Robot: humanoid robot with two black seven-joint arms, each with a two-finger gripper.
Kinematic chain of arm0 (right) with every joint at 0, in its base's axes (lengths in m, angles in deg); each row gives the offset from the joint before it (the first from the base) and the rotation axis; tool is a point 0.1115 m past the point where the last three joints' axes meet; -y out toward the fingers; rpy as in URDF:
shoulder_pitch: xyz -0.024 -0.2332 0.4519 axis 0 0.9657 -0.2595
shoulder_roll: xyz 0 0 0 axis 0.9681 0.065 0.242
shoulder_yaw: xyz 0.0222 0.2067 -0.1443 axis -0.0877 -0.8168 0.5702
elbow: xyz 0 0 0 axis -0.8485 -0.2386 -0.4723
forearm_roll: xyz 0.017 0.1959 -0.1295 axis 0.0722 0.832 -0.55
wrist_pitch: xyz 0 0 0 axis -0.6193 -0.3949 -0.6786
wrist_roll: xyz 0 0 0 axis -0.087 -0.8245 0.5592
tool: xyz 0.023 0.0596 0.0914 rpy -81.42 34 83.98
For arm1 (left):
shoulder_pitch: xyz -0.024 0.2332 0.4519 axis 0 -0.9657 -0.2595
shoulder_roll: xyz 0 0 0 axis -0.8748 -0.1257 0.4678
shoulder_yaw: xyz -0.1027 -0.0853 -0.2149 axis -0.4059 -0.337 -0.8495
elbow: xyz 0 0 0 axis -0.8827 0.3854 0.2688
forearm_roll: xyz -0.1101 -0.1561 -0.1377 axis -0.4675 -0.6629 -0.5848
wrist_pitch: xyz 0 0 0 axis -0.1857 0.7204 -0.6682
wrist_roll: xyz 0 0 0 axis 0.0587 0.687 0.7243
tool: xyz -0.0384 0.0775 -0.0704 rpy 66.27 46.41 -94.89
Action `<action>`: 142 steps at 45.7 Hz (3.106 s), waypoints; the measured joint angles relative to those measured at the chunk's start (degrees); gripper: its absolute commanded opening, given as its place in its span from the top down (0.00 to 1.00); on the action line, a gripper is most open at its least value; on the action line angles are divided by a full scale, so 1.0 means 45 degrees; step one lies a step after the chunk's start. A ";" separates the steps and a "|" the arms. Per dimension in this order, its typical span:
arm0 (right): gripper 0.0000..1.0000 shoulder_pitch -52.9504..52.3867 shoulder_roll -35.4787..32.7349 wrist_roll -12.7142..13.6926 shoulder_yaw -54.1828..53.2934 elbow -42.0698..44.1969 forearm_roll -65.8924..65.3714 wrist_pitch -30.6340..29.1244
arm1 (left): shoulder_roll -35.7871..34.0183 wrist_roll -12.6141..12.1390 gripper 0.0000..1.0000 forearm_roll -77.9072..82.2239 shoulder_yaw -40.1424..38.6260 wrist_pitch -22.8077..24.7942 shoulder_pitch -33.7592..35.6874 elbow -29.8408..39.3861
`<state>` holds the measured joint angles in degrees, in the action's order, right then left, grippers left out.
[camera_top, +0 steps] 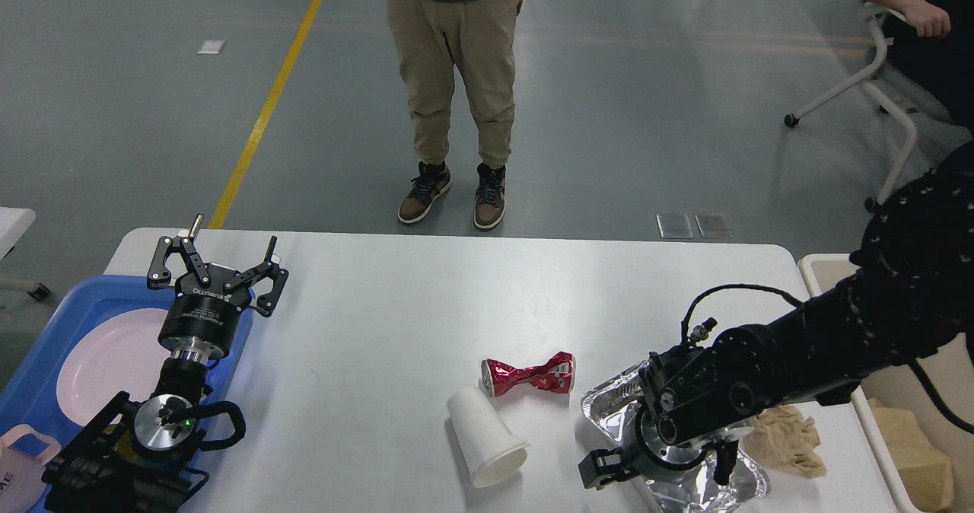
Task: Tidy desktop
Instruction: 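Close the right gripper on the foil tray edge, then lift the foil tray and carry it into the white bin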
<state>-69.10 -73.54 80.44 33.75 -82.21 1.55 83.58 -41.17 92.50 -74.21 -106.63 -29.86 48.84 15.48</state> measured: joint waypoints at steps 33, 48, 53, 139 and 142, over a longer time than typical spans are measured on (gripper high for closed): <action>0.78 0.1543 0.0405 0.0010 -0.0008 0.1918 0.0122 0.0191 | 0.0000 0.0001 0.04 0.0001 0.0000 0.0000 0.0000 0.0000; 1.00 0.1520 0.0348 0.0010 -0.0079 0.1939 0.0234 0.0160 | 0.0000 0.0001 0.04 0.0001 0.0000 0.0000 0.0000 0.0000; 1.00 0.1524 0.0347 0.0008 -0.0093 0.1928 0.0234 0.0159 | 0.0000 0.0001 0.04 0.0001 0.0000 0.0000 0.0000 0.0000; 1.00 -1.1061 -0.2924 -0.1905 0.4828 -0.3273 0.3467 -0.6035 | -0.0002 -0.0004 0.04 0.0001 -0.0001 0.0000 0.0000 -0.0002; 1.00 -1.0675 -0.2984 -0.1904 0.5272 -0.3011 0.3412 -0.5932 | -0.0001 0.0009 0.04 0.0001 -0.0001 0.0000 0.0000 -0.0001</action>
<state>-117.14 -86.97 71.87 57.47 -95.76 16.90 56.88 -41.17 92.54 -74.20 -106.63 -29.86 48.84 15.47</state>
